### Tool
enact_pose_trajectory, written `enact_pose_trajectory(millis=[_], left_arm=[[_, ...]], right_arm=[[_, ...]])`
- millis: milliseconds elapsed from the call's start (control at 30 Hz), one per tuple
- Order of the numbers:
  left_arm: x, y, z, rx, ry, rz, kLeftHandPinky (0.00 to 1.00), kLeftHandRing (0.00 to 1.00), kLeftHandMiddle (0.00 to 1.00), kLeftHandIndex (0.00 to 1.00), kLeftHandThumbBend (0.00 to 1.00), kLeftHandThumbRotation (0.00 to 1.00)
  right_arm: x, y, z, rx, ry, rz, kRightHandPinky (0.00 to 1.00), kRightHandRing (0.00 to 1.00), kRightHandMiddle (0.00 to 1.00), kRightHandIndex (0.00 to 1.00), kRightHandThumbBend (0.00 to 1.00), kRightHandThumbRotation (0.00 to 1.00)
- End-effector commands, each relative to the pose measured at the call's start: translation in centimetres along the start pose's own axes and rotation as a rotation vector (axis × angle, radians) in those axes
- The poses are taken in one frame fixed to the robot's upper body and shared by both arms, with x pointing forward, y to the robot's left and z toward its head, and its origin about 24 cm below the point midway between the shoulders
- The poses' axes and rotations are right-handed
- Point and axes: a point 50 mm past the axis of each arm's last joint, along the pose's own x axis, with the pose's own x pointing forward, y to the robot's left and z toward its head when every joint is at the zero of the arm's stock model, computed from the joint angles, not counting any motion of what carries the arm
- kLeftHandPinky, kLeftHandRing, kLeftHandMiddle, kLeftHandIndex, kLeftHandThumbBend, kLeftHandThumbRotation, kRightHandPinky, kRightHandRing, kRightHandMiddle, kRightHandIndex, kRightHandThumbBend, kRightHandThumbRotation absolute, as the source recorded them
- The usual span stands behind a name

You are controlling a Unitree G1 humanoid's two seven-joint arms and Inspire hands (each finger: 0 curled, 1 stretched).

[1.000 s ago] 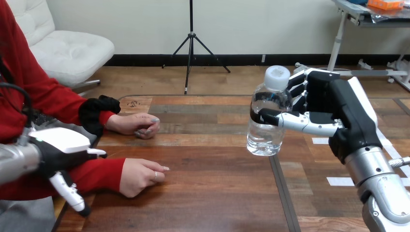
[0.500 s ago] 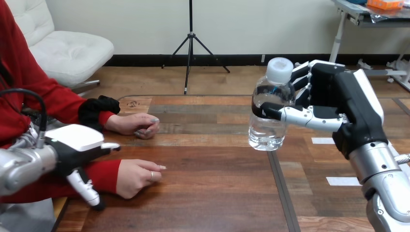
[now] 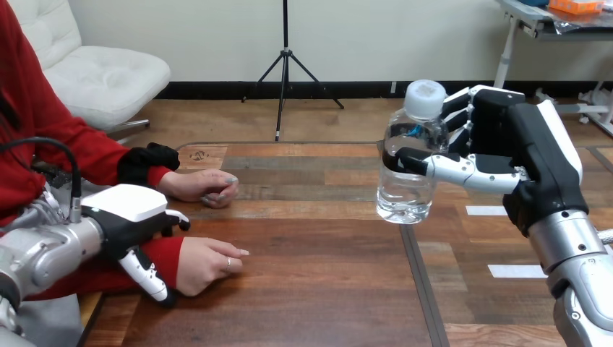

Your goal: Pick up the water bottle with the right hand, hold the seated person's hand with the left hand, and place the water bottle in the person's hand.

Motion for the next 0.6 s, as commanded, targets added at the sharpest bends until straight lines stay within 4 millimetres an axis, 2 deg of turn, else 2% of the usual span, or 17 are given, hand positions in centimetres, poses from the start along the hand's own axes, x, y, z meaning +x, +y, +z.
enact_pose_trajectory(millis=[0, 233, 567], left_arm=[[0.7, 0.46, 0.63, -0.032, 0.011, 0.061, 0.6, 0.65, 0.72, 0.78, 0.98, 0.42], [0.92, -0.04, 1.01, -0.056, 0.015, 0.094, 0.55, 0.59, 0.66, 0.68, 0.92, 0.32], [1.12, -0.48, 1.21, -0.07, 0.03, 0.098, 0.5, 0.54, 0.6, 0.6, 0.89, 0.29]], right_arm=[[0.63, -0.56, 3.06, -0.019, -0.139, -0.006, 0.17, 0.23, 0.33, 0.41, 0.79, 0.0], [0.61, -0.49, 3.05, -0.019, -0.146, 0.002, 0.17, 0.23, 0.33, 0.41, 0.8, 0.0], [0.54, -0.26, 3.13, -0.006, -0.145, 0.009, 0.17, 0.23, 0.33, 0.41, 0.8, 0.0]])
